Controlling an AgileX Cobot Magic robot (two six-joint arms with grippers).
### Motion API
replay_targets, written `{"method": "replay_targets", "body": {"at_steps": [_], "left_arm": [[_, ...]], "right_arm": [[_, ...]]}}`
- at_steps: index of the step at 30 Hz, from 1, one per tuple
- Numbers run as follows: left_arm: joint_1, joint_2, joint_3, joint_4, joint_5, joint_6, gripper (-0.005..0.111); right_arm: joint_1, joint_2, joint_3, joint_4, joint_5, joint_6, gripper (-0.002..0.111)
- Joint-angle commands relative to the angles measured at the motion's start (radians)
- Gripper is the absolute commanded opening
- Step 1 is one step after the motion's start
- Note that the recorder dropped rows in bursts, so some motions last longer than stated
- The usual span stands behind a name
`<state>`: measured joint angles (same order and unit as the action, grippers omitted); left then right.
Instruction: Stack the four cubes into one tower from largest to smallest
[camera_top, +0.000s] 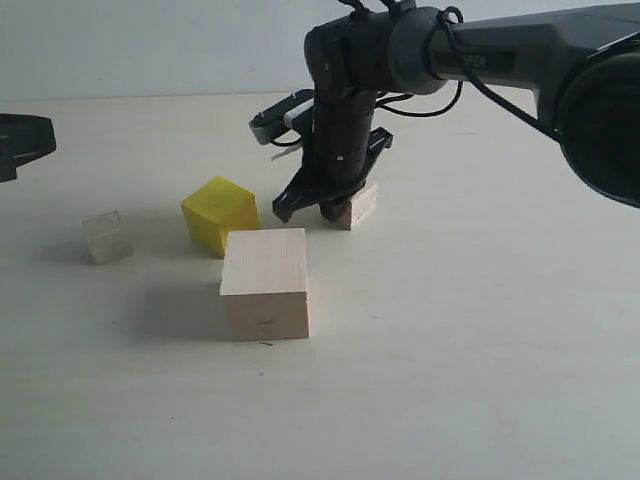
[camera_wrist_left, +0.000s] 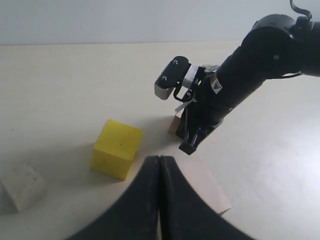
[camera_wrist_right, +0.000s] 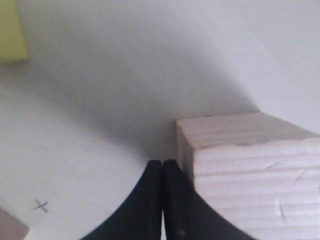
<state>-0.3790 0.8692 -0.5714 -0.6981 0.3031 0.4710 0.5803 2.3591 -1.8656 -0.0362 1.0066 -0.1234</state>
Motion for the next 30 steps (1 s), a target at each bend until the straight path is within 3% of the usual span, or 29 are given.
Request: {"method": "replay_targets", "body": {"at_steps": [1, 12, 18, 24, 30], "left_arm": [[0.001, -0.008, 0.005, 0.008, 0.008, -0.002, 0.0], [0.001, -0.008, 0.005, 0.008, 0.003, -0.002, 0.0], [0.001, -0.008, 0.005, 0.008, 0.001, -0.002, 0.0], [0.001, -0.008, 0.005, 0.008, -0.013, -0.002, 0.0], [0.001, -0.008, 0.005, 0.01, -0.025, -0.002, 0.0]], "right_arm": [[-0.04, -0.003, -0.006, -0.025, -0.034, 0.045, 0.0], [-0.072, -0.041, -0.006, -0.015, -0.036, 0.038, 0.004], [-0.07, -0.094, -0.006, 0.102, -0.03, -0.059, 0.026], [-0.068, -0.138, -0.006, 0.494, -0.062, -0.322, 0.064], [-0.044, -0.126, -0.043, 0.526, -0.065, -0.365, 0.066]]}}
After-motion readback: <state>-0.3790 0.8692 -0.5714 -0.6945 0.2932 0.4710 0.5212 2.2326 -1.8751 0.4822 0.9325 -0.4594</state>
